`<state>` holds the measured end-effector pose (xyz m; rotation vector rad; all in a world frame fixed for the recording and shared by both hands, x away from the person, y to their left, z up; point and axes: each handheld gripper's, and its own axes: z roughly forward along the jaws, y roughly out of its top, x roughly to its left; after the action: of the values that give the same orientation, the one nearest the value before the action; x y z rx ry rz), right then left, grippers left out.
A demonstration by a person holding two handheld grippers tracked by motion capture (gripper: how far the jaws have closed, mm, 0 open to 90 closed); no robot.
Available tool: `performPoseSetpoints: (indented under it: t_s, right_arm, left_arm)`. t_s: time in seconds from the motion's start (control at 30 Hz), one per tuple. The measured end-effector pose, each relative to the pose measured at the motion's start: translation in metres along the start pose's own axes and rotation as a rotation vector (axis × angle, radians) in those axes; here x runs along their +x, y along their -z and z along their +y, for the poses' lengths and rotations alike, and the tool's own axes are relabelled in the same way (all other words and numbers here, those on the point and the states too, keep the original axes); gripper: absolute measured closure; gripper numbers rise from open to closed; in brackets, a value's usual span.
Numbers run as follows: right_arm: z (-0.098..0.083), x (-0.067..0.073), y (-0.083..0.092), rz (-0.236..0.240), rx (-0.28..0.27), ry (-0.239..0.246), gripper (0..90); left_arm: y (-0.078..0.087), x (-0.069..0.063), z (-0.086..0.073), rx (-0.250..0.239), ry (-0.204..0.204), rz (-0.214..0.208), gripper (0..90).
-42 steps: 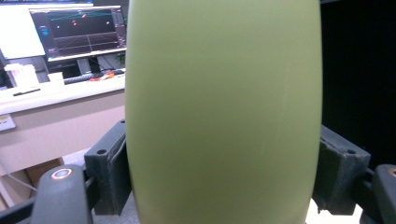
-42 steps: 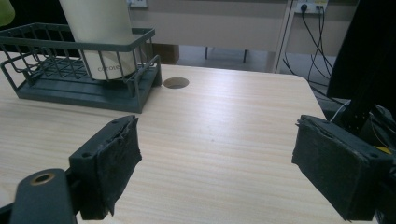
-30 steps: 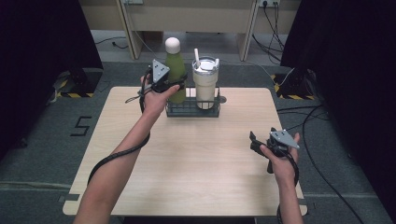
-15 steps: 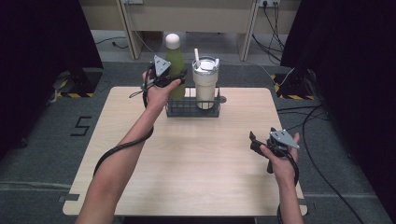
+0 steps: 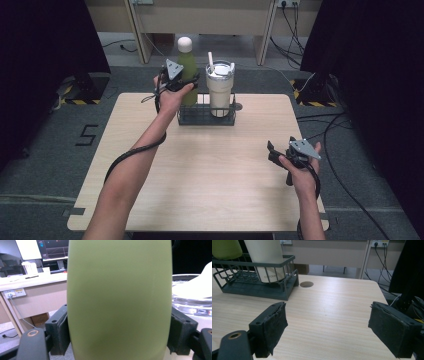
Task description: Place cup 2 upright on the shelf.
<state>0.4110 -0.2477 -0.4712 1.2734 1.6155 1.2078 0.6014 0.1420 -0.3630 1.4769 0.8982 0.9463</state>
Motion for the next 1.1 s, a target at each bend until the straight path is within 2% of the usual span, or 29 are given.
performPoseSetpoints:
  t_s: [0.6,1.1]
  right_arm:
    - [-0.001,0.001,-0.001,0.002,0.004,0.008,14.7]
    - [-0.001,0.002,-0.001,0.007,0.006,0.006,14.7]
  left_arm:
    - [-0.018,-0.006,-0.022,0.059,0.007,-0.011,21.0]
    - [-0.023,-0.008,-0.032,0.08,0.016,-0.016,21.0]
